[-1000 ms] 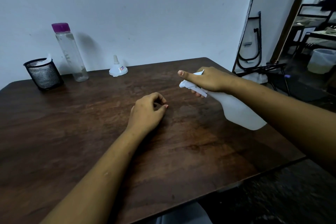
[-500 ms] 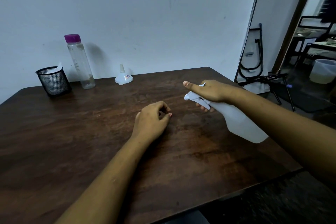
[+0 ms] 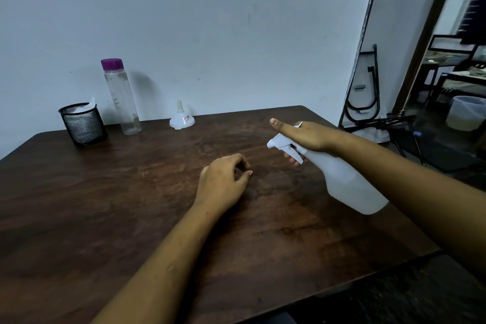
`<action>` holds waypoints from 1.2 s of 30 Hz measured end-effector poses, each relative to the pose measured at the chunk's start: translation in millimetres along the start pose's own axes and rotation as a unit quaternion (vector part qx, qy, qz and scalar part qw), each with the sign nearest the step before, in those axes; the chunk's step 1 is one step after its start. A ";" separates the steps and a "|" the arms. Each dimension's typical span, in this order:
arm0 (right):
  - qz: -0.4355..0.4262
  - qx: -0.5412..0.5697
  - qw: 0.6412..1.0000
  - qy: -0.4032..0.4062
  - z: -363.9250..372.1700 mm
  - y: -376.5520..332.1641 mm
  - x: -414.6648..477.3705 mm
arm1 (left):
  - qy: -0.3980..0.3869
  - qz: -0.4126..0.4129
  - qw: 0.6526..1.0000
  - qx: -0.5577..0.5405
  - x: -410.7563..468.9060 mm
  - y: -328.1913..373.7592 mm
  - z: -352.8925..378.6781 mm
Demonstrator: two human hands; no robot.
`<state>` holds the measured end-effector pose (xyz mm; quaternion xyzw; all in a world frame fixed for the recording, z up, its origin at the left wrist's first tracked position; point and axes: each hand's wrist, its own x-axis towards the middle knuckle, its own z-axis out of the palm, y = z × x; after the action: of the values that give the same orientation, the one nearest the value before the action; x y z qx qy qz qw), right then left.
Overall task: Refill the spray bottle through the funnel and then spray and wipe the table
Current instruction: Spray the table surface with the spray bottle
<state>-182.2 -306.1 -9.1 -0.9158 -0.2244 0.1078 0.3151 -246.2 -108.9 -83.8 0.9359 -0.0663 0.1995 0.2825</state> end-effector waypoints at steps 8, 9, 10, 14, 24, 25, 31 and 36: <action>0.015 -0.002 0.998 0.058 8.0 -4.2 -0.6 | 0.000 0.002 1.000 0.013 -0.9 -1.9 0.0; 0.008 -0.001 0.998 0.064 7.0 -5.1 -0.8 | -0.001 0.004 1.000 0.015 -0.6 -1.7 0.1; -0.001 0.003 0.997 0.074 5.2 -5.5 -1.0 | -0.002 0.005 1.000 0.016 -0.5 -1.5 0.1; -0.013 0.026 0.997 0.066 -1.3 -4.2 -3.2 | -0.002 0.010 1.000 0.022 -1.2 -1.3 -0.4; 0.003 0.048 0.995 0.087 -6.2 3.8 -9.7 | 0.005 0.025 0.999 0.022 -1.7 -2.3 0.6; 0.007 0.060 0.995 0.073 -8.1 4.5 -10.2 | 0.004 0.025 0.999 0.022 -1.8 -1.9 0.5; 0.010 0.077 0.996 0.054 -7.5 9.0 -12.7 | 0.005 0.024 1.000 0.017 -3.0 -0.3 -1.1; -0.004 0.046 0.998 0.048 -2.5 5.9 -13.7 | -0.001 0.025 1.000 0.017 -3.3 0.6 -1.5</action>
<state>-191.3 -318.1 -10.0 -0.9038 -0.2072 0.0729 0.3673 -249.9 -108.6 -83.7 0.9387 -0.0866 0.2071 0.2615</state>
